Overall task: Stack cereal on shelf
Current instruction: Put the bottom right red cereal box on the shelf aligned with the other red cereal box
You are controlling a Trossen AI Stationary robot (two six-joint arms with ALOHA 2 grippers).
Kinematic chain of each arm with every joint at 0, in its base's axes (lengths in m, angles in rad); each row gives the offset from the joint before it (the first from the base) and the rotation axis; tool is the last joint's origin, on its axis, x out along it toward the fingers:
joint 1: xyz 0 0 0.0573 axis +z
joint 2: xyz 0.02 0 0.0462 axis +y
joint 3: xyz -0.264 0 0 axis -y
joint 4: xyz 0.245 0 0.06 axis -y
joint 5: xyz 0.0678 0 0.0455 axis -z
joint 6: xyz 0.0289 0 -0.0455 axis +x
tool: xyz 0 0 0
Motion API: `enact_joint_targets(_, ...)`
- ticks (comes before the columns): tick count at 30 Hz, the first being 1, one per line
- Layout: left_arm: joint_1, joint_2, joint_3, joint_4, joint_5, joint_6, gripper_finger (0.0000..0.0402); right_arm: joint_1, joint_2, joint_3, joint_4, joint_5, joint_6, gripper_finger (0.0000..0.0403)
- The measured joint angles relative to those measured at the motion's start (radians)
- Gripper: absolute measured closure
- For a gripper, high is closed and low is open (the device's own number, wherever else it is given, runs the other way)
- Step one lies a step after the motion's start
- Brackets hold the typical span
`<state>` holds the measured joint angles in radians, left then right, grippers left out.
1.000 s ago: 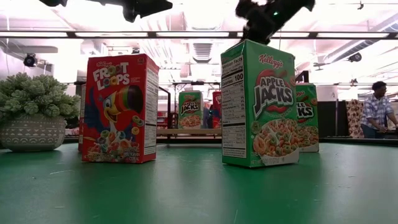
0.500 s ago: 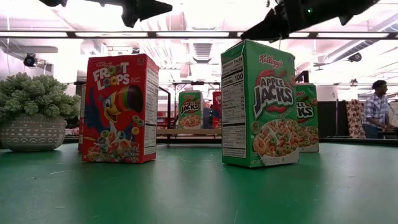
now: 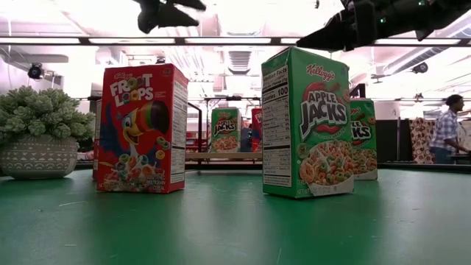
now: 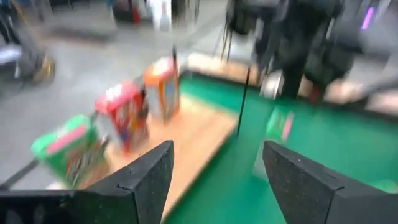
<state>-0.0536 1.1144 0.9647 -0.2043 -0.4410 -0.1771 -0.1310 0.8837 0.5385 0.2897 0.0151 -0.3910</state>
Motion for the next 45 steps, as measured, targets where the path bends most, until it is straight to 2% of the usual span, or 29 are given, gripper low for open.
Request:
enact_joint_targets(2, 0.000, 0.036, 0.088, -0.202, 0.006, -0.059, 0.0171, 0.000, 0.000, -0.003, -0.002, 0.000, -0.006, 0.0390)
enact_joint_targets(5, 0.000, 0.109, 0.228, -0.502, 0.018, -0.225, 0.0171, 0.000, 0.001, -0.003, -0.008, 0.003, -0.014, 0.0390)
enact_joint_targets(8, 0.001, 0.202, 0.352, -0.768, 0.086, -0.389, 0.0171, 0.000, 0.001, -0.003, -0.028, 0.003, -0.014, 0.0390)
enact_joint_targets(12, 0.000, 0.321, 0.465, -0.990, 0.217, -0.536, 0.0171, 0.000, 0.002, -0.003, -0.030, 0.011, -0.035, 0.0390)
enact_joint_targets(15, 0.000, 0.394, 0.507, -1.076, 0.306, -0.588, 0.0171, 0.000, -0.006, -0.003, -0.025, 0.011, -0.075, 0.0390)
enact_joint_targets(19, -0.003, 0.451, 0.527, -1.103, 0.366, -0.581, 0.0171, 0.000, -0.034, -0.003, -0.025, 0.011, -0.091, 0.0390)
enact_joint_targets(25, -0.060, 0.498, 0.561, -1.099, 0.422, -0.455, 0.0171, 0.000, -0.067, -0.003, -0.063, 0.011, -0.093, 0.0390)
enact_joint_targets(30, -0.121, 0.532, 0.610, -1.093, 0.428, -0.411, 0.0171, 0.000, -0.084, -0.003, -0.077, 0.011, -0.093, 0.0390)
enact_joint_targets(37, -0.184, 0.557, 0.621, -1.077, 0.428, -0.414, 0.0171, 0.000, -0.084, -0.003, -0.076, 0.011, -0.102, 0.0390)
enact_joint_targets(45, -0.261, 0.560, 0.621, -0.996, 0.427, -0.492, 0.0171, 0.000, -0.084, -0.003, -0.074, 0.011, -0.124, 0.0390)
